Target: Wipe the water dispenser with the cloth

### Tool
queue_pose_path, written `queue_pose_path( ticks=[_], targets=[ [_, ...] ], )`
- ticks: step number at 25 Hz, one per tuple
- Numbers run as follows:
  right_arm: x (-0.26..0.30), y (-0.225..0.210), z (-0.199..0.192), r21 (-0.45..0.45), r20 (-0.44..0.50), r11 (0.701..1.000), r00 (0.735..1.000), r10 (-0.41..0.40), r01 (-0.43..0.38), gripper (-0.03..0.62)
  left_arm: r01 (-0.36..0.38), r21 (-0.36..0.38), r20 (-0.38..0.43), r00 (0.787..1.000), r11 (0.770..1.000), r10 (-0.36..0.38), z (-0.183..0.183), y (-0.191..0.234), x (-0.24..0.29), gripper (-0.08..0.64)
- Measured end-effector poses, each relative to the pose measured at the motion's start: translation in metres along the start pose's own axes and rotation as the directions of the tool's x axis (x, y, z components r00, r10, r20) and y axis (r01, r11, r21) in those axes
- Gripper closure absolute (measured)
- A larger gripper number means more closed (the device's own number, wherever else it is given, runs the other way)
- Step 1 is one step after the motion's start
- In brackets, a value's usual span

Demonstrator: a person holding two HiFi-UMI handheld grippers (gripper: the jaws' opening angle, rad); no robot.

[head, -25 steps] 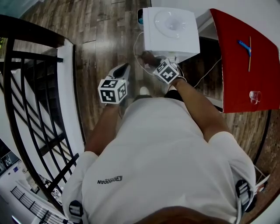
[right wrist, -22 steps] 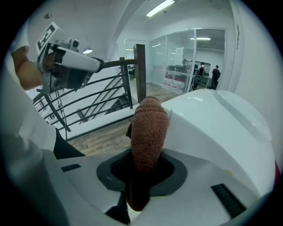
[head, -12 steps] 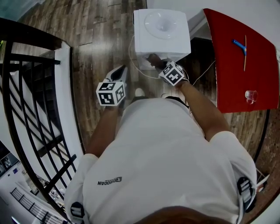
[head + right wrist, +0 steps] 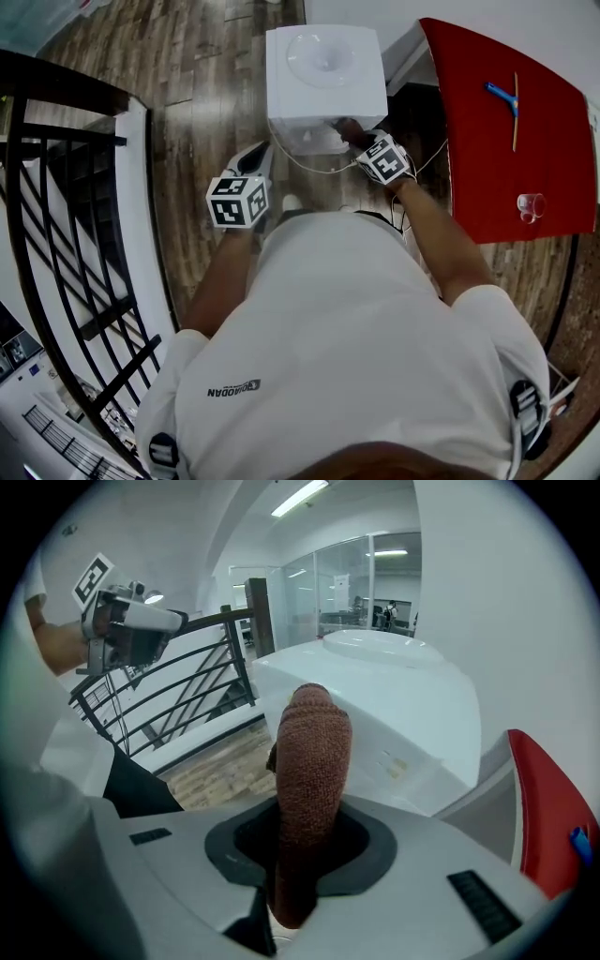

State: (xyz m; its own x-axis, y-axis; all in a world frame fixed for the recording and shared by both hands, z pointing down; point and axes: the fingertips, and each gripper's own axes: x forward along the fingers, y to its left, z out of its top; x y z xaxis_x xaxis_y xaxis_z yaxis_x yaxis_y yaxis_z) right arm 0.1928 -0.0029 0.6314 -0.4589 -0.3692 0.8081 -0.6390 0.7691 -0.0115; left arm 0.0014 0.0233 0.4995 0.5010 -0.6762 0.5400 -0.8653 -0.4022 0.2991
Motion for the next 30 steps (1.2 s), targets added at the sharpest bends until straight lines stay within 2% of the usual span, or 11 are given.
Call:
queue_pose_path(
  ticks=[9,19,25,30],
  targets=[
    [-0.026,-0.044,-0.036,0.077,0.000,0.996,0.998,-0.055,0.055,0.522,-0.013,0.024,0.001,1.000,1.000,0.013,0.006,-0.028,0.008,0.558],
    [-0.049,-0.069,-0.066,0.168,0.017,0.983,0.996,-0.083,0.079,0.522,-0.080,-0.013,0.023,0.997,0.997,0.080,-0.002,-0.046,-0.011,0.558],
    [-0.058,-0.057,-0.087,0.256,0.069,0.966,0.996,-0.048,0.029,0.522,-0.113,-0.076,0.028,0.993,0.991,0.115,-0.019,-0.066,-0.028,0.559],
    [-0.065,-0.021,-0.077,0.363,0.200,0.928,0.980,0.011,-0.084,0.522,-0.128,-0.076,0.016,0.991,0.989,0.130,-0.031,-0.071,-0.046,0.558]
  ],
)
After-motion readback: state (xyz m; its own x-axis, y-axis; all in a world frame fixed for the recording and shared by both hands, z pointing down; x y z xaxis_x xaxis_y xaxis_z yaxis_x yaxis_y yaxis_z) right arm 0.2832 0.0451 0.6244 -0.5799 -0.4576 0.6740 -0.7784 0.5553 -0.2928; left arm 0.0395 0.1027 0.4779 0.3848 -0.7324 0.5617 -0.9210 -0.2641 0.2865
